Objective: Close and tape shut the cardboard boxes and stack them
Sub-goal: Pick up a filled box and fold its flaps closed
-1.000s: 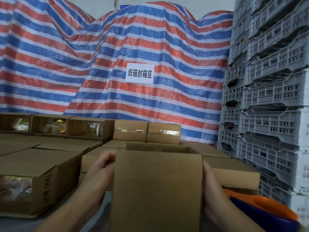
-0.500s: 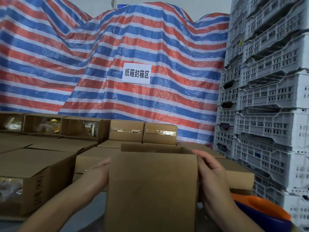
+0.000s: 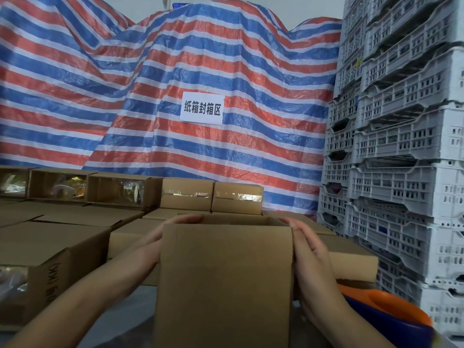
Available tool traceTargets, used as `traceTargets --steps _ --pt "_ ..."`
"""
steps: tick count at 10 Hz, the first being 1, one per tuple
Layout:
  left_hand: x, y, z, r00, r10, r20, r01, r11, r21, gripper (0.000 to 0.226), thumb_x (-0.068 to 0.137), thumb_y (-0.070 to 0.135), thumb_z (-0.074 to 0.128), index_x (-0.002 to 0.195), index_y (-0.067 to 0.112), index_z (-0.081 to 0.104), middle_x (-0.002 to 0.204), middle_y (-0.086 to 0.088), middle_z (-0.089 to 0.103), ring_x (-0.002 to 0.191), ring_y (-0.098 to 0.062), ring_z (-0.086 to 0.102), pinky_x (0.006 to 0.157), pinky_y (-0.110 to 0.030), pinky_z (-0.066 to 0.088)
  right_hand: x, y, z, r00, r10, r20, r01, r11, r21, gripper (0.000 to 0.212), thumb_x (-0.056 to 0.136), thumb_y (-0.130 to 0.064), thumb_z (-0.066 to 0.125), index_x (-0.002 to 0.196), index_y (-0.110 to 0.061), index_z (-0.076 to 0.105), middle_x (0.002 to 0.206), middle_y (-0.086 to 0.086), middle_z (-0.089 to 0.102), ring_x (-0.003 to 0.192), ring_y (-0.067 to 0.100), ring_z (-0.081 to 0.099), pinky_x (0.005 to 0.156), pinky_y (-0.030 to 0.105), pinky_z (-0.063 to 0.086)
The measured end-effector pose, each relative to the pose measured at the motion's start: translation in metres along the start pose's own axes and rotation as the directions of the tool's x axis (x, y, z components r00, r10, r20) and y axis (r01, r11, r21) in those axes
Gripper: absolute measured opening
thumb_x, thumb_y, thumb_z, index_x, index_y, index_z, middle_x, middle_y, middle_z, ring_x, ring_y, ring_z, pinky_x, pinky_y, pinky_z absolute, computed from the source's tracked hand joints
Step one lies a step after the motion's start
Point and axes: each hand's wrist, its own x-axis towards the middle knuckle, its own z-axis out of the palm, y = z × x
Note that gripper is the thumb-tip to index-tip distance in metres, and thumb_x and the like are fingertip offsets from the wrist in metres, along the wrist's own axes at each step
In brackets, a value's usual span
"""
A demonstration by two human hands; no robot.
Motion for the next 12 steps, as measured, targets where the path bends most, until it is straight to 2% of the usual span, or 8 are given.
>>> traceTargets --steps 3,4,5,6,8,9,11,12 --pt "0.003 -0.002 0.002 0.989 0.081 0.123 -0.089 0.994 0.06 0.034 0.101 0.003 0.04 0.109 0.029 0.06 0.083 0.023 0.073 0.078 0.004 0.069 0.056 -0.011 0.051 0.005 0.001 -0.002 0.995 0.09 0.031 -0.09 0.996 0.005 0.02 0.096 -0.022 0.061 0.089 -0.031 0.077 0.089 0.006 0.077 0.08 0.018 0.073 0.061 0.027 0.055" --pt "-0.002 0.003 0.002 0.983 0.106 0.147 -0.116 0.991 0.064 0.029 0.099 0.01 0.046 0.111 0.032 0.061 0.089 0.024 0.073 0.085 0.002 0.069 0.06 -0.012 0.052 0.001 -0.003 0.002 0.996 0.082 0.042 -0.08 0.996 -0.048 0.023 0.093 -0.041 0.058 0.091 -0.03 0.078 0.089 0.005 0.077 0.082 0.018 0.073 0.068 0.03 0.054" --pt "-0.006 0.008 -0.001 0.968 0.123 0.219 -0.144 0.986 0.083 0.039 0.069 0.061 0.073 0.106 0.051 0.068 0.098 0.025 0.071 0.094 0.0 0.067 0.069 -0.02 0.054 -0.001 0.002 0.005 0.98 0.196 0.024 -0.191 0.973 -0.133 0.077 0.064 -0.081 0.035 0.102 -0.025 0.071 0.096 0.004 0.075 0.089 0.02 0.07 0.08 0.037 0.049" --pt "-0.007 0.009 -0.003 0.971 0.12 0.207 -0.154 0.975 0.158 0.029 0.067 0.06 0.059 0.095 0.07 0.061 0.099 0.029 0.069 0.092 0.001 0.067 0.069 -0.023 0.052 -0.005 0.0 0.004 0.982 0.185 0.051 -0.171 0.964 -0.206 0.092 0.049 -0.09 0.026 0.106 -0.03 0.066 0.099 -0.001 0.073 0.097 0.014 0.067 0.087 0.036 0.049" --pt "-0.006 0.011 0.003 0.986 0.107 0.129 -0.121 0.987 0.106 0.058 0.093 0.061 0.018 0.105 0.037 0.069 0.094 0.016 0.075 0.084 -0.001 0.07 0.075 -0.029 0.046 -0.01 -0.009 -0.001 0.958 -0.058 0.28 0.156 0.927 -0.342 0.058 0.078 -0.077 0.042 0.091 -0.032 0.076 0.098 -0.024 0.069 0.089 -0.003 0.066 0.07 0.006 0.046" --pt "-0.008 0.01 -0.003 0.959 0.178 0.219 -0.209 0.969 0.129 0.079 0.067 0.093 0.03 0.117 0.044 0.067 0.12 0.015 0.068 0.11 -0.007 0.064 0.09 -0.036 0.046 -0.009 -0.009 0.0 0.961 -0.064 0.268 0.153 0.933 -0.327 0.061 0.081 -0.077 0.047 0.089 -0.023 0.075 0.093 -0.02 0.071 0.085 -0.002 0.067 0.068 0.005 0.045" --pt "-0.001 0.012 -0.007 0.987 0.118 0.107 -0.138 0.968 0.209 0.027 0.093 0.052 0.054 0.105 0.036 0.071 0.122 0.002 0.067 0.097 -0.012 0.065 0.091 -0.031 0.047 -0.004 -0.008 -0.001 0.964 0.014 0.264 0.051 0.97 -0.237 0.05 0.087 -0.054 0.042 0.091 -0.02 0.079 0.096 -0.008 0.076 0.087 0.004 0.07 0.069 0.01 0.048" --pt "-0.005 0.012 -0.003 0.986 0.127 0.104 -0.145 0.973 0.181 0.029 0.089 0.039 0.054 0.115 0.037 0.067 0.119 0.007 0.069 0.104 -0.01 0.066 0.089 -0.031 0.047 -0.001 -0.006 -0.002 0.968 0.075 0.24 -0.021 0.975 -0.221 0.039 0.084 -0.053 0.055 0.091 -0.024 0.08 0.096 -0.003 0.075 0.092 0.015 0.07 0.077 0.028 0.049"
